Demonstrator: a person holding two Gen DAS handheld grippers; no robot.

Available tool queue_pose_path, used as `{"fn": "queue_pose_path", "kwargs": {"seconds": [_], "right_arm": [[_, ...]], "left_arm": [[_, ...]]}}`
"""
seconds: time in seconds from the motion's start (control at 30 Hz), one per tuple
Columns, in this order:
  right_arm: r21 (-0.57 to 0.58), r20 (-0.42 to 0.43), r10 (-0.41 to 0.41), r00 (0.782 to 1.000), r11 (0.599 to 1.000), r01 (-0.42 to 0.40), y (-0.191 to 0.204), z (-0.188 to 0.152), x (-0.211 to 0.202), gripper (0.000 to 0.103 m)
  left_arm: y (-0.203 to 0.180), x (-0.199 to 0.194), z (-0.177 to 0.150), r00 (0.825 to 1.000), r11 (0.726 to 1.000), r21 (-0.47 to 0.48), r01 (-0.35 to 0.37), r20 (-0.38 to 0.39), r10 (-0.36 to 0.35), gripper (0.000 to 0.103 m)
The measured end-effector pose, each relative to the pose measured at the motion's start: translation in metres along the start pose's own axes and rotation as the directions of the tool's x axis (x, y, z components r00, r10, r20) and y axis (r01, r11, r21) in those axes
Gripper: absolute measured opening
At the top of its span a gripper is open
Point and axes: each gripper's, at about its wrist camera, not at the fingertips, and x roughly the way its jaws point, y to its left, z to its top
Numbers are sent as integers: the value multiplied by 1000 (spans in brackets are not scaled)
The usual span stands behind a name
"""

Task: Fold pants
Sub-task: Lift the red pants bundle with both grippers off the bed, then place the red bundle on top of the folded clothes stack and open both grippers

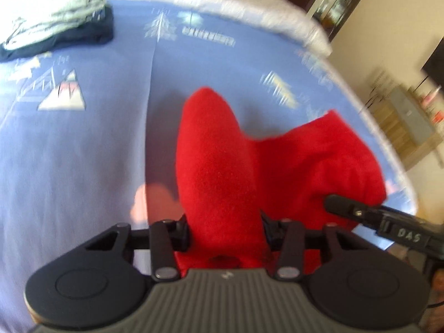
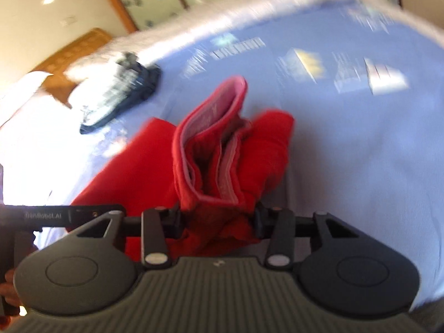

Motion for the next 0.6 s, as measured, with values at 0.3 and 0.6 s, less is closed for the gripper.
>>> {"fn": "queue_pose_path", "kwargs": {"seconds": [0.3, 0.6], "right_arm": [[-174, 152, 197, 969, 970, -170, 79, 101, 18, 46], [-320, 345, 414, 842, 896, -309, 206, 268, 138, 46]], "left_arm": [[45, -103, 89, 937, 997, -11, -81, 341, 80, 42], [148, -151, 255, 739, 949, -106, -298, 603, 299, 43]]}}
